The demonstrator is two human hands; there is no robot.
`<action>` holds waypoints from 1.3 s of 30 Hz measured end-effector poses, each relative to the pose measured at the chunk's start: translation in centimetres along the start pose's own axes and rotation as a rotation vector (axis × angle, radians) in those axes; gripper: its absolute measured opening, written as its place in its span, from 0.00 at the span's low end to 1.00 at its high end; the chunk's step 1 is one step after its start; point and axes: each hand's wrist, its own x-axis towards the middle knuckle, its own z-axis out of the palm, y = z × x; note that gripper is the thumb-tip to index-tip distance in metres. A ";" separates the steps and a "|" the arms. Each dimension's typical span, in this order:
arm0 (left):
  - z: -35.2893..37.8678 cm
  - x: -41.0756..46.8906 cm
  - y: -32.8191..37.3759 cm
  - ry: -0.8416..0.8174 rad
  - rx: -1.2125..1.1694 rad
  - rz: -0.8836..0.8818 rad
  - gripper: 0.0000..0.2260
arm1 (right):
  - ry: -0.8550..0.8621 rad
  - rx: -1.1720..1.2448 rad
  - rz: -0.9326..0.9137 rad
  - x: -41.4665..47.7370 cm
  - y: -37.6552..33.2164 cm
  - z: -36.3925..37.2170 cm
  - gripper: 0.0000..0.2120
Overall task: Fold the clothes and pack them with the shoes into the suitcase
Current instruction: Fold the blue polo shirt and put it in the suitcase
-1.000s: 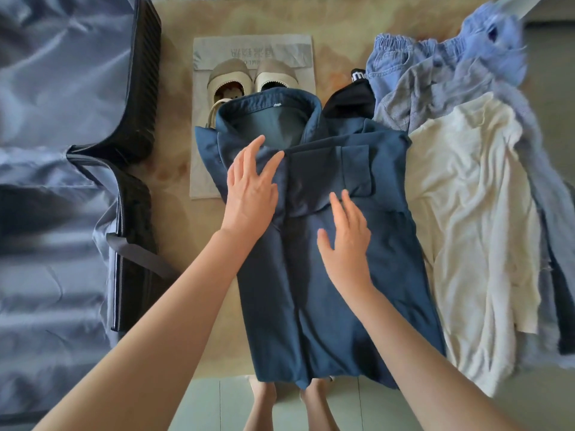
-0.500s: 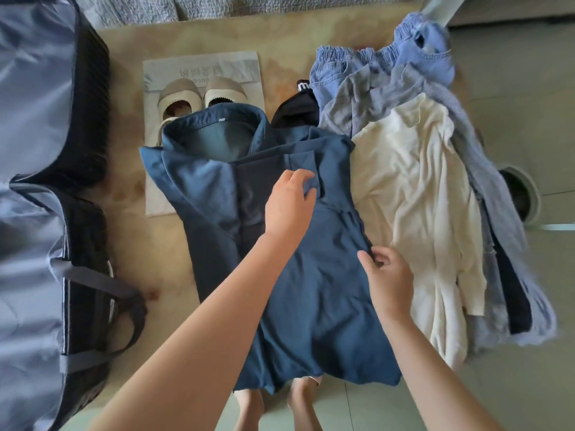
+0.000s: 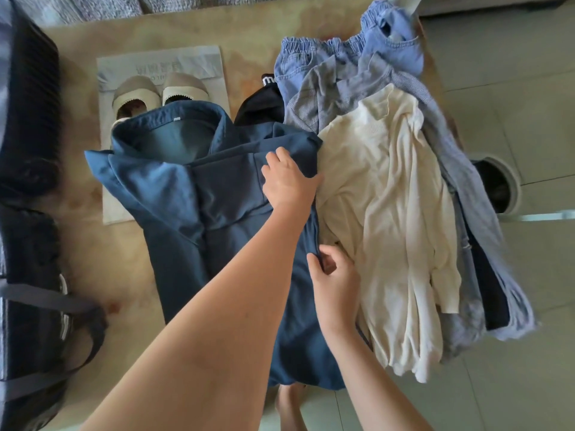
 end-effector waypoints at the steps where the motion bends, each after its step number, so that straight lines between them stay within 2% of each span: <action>1: 0.2 -0.1 0.2 0.007 0.025 0.009 0.30 | 0.012 -0.007 -0.009 -0.2 0.0 0.1 0.08; 5: 0.8 -0.2 0.6 0.032 0.081 0.017 0.27 | 0.023 -0.025 0.001 -0.5 0.1 0.9 0.07; 7: 0.9 0.0 0.3 0.032 0.068 0.018 0.22 | 0.027 -0.035 -0.007 -0.7 0.1 1.2 0.06; 11: 0.1 0.1 -0.2 0.048 -0.112 -0.022 0.12 | 0.049 -0.049 -0.021 -1.0 0.0 1.0 0.06; 16: -1.3 0.0 -0.7 0.107 -0.270 -0.037 0.11 | 0.017 -0.012 0.008 -1.8 -0.6 0.8 0.06; 24: -2.9 0.6 -1.0 0.079 -0.401 -0.120 0.10 | 0.009 -0.036 0.027 -2.0 -0.7 1.0 0.07; 28: -4.6 0.4 -2.9 0.116 -0.577 -0.188 0.11 | 0.010 -0.111 -0.039 -2.7 -0.7 1.0 0.06; 33: -7.0 -1.7 -6.4 0.157 -0.787 -0.190 0.05 | -0.031 -0.160 -0.138 -6.2 -1.3 2.6 0.07; 39: -10.0 -2.3 -11.8 0.240 -0.793 -0.200 0.04 | -0.081 -0.257 -0.300 -9.2 -2.5 5.4 0.04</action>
